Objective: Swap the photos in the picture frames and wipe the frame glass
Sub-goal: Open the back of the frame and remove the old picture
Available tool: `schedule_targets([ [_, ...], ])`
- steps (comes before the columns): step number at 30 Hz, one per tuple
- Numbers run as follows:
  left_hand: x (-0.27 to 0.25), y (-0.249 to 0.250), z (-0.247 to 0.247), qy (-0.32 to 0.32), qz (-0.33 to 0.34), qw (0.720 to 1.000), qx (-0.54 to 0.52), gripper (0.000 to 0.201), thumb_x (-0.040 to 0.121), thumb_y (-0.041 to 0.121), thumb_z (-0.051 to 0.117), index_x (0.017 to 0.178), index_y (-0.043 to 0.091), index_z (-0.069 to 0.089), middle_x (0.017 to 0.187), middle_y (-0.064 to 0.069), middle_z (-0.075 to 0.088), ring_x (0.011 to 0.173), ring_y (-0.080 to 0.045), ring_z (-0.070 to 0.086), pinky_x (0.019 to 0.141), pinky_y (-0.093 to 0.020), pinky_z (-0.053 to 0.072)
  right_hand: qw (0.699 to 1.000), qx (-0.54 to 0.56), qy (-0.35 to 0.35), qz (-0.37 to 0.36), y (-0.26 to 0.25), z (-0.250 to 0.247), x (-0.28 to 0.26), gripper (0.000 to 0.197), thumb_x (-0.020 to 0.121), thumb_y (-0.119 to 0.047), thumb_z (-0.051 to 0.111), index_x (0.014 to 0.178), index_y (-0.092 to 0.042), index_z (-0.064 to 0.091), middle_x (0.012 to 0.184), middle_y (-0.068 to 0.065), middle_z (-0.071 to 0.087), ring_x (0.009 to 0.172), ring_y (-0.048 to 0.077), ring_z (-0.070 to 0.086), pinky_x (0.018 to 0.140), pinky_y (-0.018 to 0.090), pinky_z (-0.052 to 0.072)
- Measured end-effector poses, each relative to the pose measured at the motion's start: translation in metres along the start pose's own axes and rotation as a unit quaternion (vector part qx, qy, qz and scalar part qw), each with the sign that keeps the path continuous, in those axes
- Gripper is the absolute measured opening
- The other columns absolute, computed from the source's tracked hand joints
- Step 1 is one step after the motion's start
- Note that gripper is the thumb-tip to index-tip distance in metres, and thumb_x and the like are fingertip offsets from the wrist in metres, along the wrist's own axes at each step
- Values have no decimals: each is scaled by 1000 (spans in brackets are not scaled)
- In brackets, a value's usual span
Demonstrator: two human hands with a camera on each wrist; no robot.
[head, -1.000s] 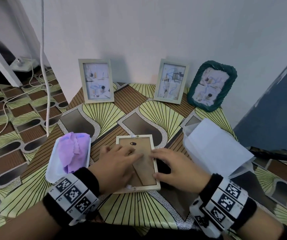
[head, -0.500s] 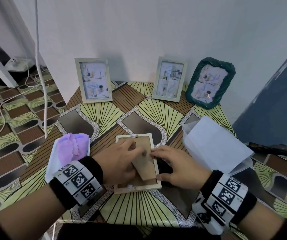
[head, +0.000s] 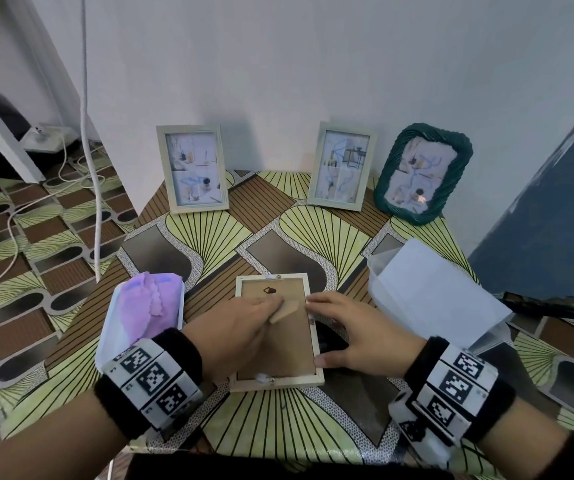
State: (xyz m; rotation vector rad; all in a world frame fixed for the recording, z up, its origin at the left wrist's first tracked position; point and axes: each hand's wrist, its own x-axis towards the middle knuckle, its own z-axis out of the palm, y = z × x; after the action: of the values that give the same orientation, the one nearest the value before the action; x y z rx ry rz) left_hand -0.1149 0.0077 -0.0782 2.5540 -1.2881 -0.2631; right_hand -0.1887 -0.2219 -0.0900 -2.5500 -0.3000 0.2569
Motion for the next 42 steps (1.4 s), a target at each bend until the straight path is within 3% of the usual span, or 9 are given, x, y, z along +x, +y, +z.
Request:
schedule_targets([
  [10, 5, 10, -2, 3, -5, 1000, -30, 38, 102, 23, 39, 140, 21, 43, 133, -1, 59, 116, -17, 55, 97, -32, 44, 1000, -18, -6, 1, 2, -4, -7, 84, 73, -44, 82, 146, -24, 46, 153, -15, 33, 137, 4, 35, 115, 28, 31],
  [14, 8, 15, -2, 12, -6, 1000, -15, 41, 99, 21, 43, 140, 15, 45, 130, -4, 61, 115, -19, 55, 93, -22, 37, 999, -44, -1, 4, 1, -5, -7, 85, 73, -43, 83, 147, -26, 45, 156, -15, 33, 140, 5, 34, 116, 28, 28],
  [20, 5, 15, 0, 45, -18, 998, -26, 41, 102, 22, 41, 143, 15, 45, 133, -5, 61, 118, -20, 55, 94, -22, 36, 993, -80, -87, 25, 1, 1, -12, 92, 91, -47, 64, 158, -22, 6, 165, -10, -2, 151, 8, -2, 124, 35, 11],
  [24, 4, 14, -6, 73, -14, 995, -72, 35, 102, 19, 43, 136, 19, 52, 125, -4, 65, 108, -16, 58, 82, -11, 33, 989, -75, -120, 41, 0, 5, -15, 95, 95, -51, 55, 157, -18, -9, 163, -7, -18, 150, 7, -13, 125, 32, 7],
  [27, 2, 14, -8, 72, -2, 994, -88, 34, 103, 20, 42, 134, 17, 55, 124, -4, 65, 104, -13, 56, 77, -8, 30, 990, -72, -114, 45, -1, 4, -15, 96, 93, -53, 56, 158, -19, -6, 163, -7, -17, 149, 6, -14, 124, 30, 6],
  [31, 2, 14, -5, 46, 9, 994, -96, 36, 101, 12, 44, 135, 17, 52, 132, -2, 61, 115, -14, 56, 92, -14, 38, 991, -64, -109, 34, -4, 0, -13, 98, 90, -52, 61, 158, -24, -4, 164, -7, -11, 150, 8, -11, 124, 31, 9],
  [36, 6, 13, -1, 52, 4, 990, -132, 37, 101, 11, 45, 137, 14, 52, 134, -1, 59, 118, -8, 50, 88, 7, 23, 992, -59, -108, 36, 0, -5, -10, 98, 89, -47, 65, 158, -25, -1, 165, -9, -8, 151, 10, -10, 124, 34, 12],
  [39, 9, 12, -3, 63, -7, 985, -162, 33, 102, 19, 44, 133, 23, 55, 124, 13, 61, 110, 0, 53, 87, 2, 28, 993, -46, -106, 33, 3, -5, -10, 97, 88, -48, 66, 158, -25, 2, 164, -10, -7, 151, 8, -9, 124, 34, 12],
  [42, 7, 11, -7, 75, -2, 972, -223, 31, 102, 17, 46, 98, 46, 56, 89, 35, 60, 85, 12, 53, 73, -4, 35, 995, -19, -90, 37, 4, -7, -11, 97, 85, -48, 69, 158, -27, 9, 163, -14, -3, 151, 6, -3, 124, 34, 14],
])
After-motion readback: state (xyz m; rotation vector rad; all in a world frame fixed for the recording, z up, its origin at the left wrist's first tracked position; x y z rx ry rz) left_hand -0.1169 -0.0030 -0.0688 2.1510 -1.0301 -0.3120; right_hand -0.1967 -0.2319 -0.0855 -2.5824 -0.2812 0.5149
